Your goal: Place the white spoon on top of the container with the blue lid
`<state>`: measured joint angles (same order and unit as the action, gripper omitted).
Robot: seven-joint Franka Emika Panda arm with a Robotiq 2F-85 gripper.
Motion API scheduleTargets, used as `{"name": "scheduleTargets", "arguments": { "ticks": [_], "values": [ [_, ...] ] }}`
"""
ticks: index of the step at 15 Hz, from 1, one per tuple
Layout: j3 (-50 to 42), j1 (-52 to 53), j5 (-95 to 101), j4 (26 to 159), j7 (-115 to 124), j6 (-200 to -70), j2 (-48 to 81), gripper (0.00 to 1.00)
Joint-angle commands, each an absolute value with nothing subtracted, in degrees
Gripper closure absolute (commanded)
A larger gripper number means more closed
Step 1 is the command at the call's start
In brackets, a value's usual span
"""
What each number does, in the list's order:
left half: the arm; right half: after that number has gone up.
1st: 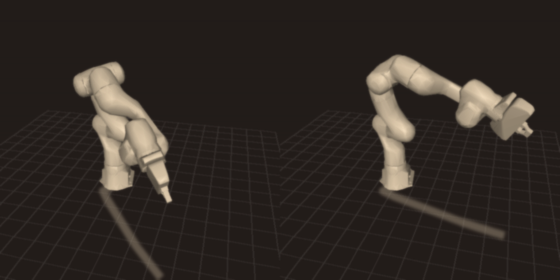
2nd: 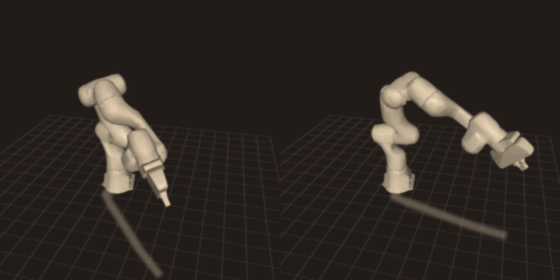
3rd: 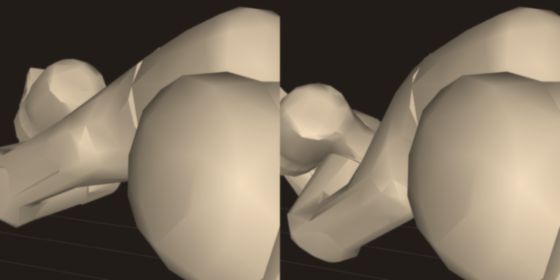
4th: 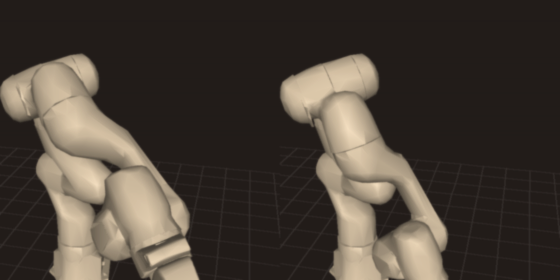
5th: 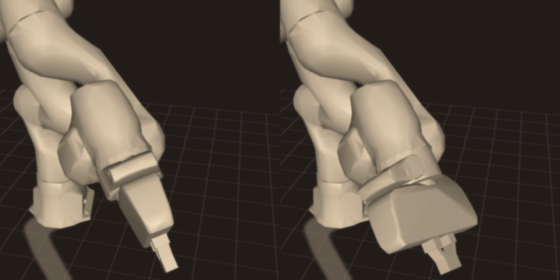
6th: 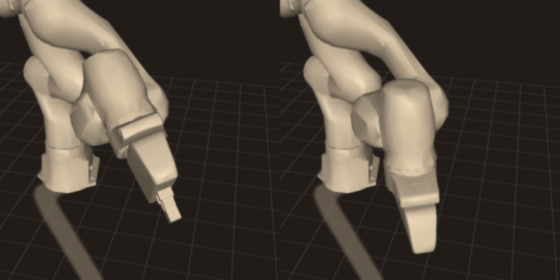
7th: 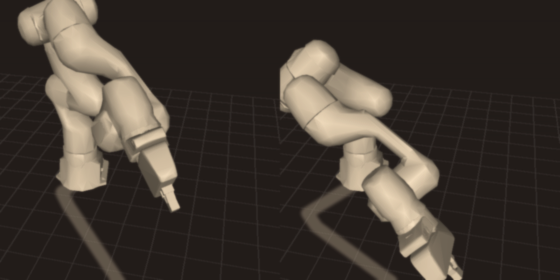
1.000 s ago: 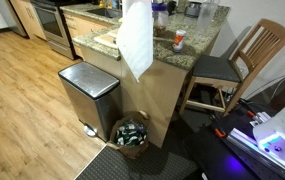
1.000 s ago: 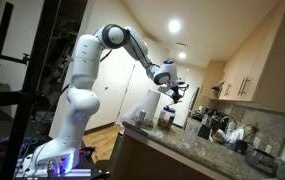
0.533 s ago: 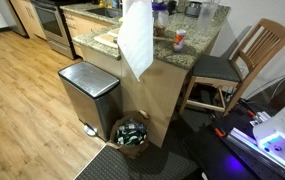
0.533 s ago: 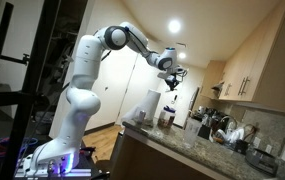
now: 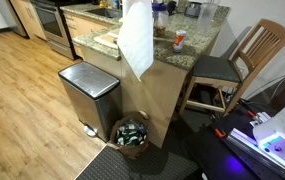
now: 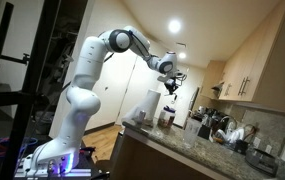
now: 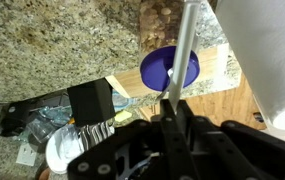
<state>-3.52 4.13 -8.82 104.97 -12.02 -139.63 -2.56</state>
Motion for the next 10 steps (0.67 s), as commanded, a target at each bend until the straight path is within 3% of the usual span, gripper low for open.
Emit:
{"name": "scheduleTargets", "arguments": {
  "ticks": [1,6,7,10],
  "values": [
    [-1.74,2.91,-6.38,98.04,-7.86,-138.58,6.09,1.00],
    [-1.56,3.07,-3.43,87.19,1.00,-135.51,15.74,1.00],
    [-0.78,2.86,-4.35,93.46,-1.75,-138.63,11.86,0.98],
    [-0.87,2.85,-3.92,89.37,0.44,-137.83,15.00,1.00]
  ]
}}
